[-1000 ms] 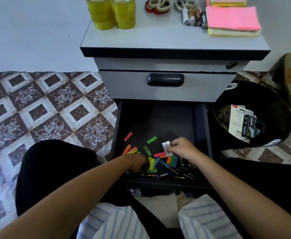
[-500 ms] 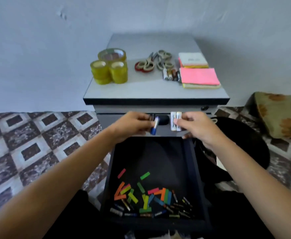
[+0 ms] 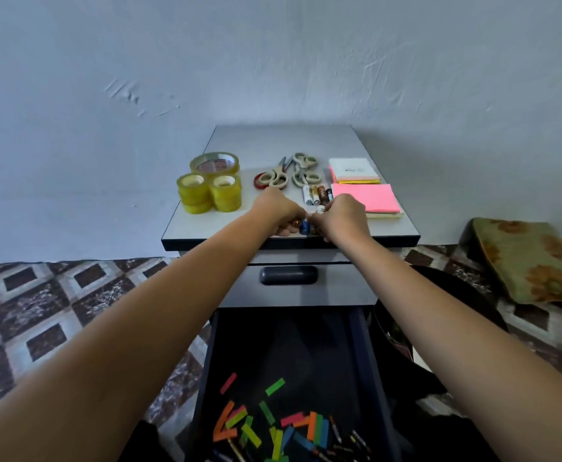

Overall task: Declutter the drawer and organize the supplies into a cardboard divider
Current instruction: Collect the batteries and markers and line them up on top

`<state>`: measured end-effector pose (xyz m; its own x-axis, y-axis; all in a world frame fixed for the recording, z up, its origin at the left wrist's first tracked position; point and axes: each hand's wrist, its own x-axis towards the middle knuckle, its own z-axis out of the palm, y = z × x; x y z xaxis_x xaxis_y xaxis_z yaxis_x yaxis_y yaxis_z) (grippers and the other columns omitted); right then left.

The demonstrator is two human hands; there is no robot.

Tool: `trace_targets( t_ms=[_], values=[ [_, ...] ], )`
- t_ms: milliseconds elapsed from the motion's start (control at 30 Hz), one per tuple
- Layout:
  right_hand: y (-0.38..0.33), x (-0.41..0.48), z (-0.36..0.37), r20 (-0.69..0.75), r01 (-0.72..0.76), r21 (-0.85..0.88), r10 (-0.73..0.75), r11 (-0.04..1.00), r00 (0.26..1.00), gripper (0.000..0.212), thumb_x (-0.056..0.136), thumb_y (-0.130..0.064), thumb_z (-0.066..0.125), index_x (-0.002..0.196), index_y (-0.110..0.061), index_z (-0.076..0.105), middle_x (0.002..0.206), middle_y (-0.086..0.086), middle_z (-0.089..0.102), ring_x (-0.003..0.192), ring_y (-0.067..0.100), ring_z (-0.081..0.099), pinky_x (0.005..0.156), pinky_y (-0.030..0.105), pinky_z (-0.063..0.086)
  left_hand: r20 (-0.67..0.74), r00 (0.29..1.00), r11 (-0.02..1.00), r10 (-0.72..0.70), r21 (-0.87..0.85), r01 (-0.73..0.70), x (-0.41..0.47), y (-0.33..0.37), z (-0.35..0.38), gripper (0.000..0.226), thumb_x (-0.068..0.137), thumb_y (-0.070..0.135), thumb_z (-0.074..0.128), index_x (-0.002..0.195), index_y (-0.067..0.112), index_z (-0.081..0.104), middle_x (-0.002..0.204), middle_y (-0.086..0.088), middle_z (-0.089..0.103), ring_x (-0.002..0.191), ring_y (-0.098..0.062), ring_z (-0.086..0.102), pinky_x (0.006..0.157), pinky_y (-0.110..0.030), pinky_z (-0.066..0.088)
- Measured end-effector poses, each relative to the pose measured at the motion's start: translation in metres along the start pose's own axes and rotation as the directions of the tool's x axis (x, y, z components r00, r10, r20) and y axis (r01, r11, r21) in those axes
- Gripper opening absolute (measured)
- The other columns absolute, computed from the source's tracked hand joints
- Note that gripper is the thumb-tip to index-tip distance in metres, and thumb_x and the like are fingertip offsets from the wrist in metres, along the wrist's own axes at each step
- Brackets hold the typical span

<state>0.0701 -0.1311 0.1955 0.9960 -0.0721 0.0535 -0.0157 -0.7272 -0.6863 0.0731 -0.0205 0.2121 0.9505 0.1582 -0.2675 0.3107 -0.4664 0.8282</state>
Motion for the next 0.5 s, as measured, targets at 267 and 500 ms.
trace_targets(
  t_ms=[267, 500],
  values=[
    [0.009, -0.010, -0.015, -0.055, 0.133, -0.065, -0.136, 0.989, 0.989, 0.025, 0.088, -0.014, 0.061, 0.107, 0.000, 0.066, 0.109, 0.016, 0.066, 0.101, 0.028, 0.061, 0.074, 0.023, 0.042, 0.089, 0.973, 0.936, 0.212, 0.268, -0.228, -0.004, -0.008, -0.016, 0.017, 0.083, 0.008, 0.058, 0.094, 0.000, 0.069, 0.085, -0.016, 0.065, 0.074, -0.022, 0.058, 0.085, -0.040, 0.055],
    [0.028, -0.022, -0.016, 0.037, 0.356, -0.217, -0.357, 0.909, 0.933, 0.032, 0.086, -0.023, 0.065, 0.115, -0.010, 0.066, 0.108, 0.015, 0.061, 0.098, 0.029, 0.059, 0.081, 0.029, 0.042, 0.151, 0.881, 0.723, 0.449, 0.518, -0.457, -0.016, -0.026, -0.013, 0.041, 0.079, 0.028, 0.071, 0.117, 0.015, 0.062, 0.101, -0.001, 0.065, 0.085, -0.011, 0.054, 0.069, -0.020, 0.039]
  ],
)
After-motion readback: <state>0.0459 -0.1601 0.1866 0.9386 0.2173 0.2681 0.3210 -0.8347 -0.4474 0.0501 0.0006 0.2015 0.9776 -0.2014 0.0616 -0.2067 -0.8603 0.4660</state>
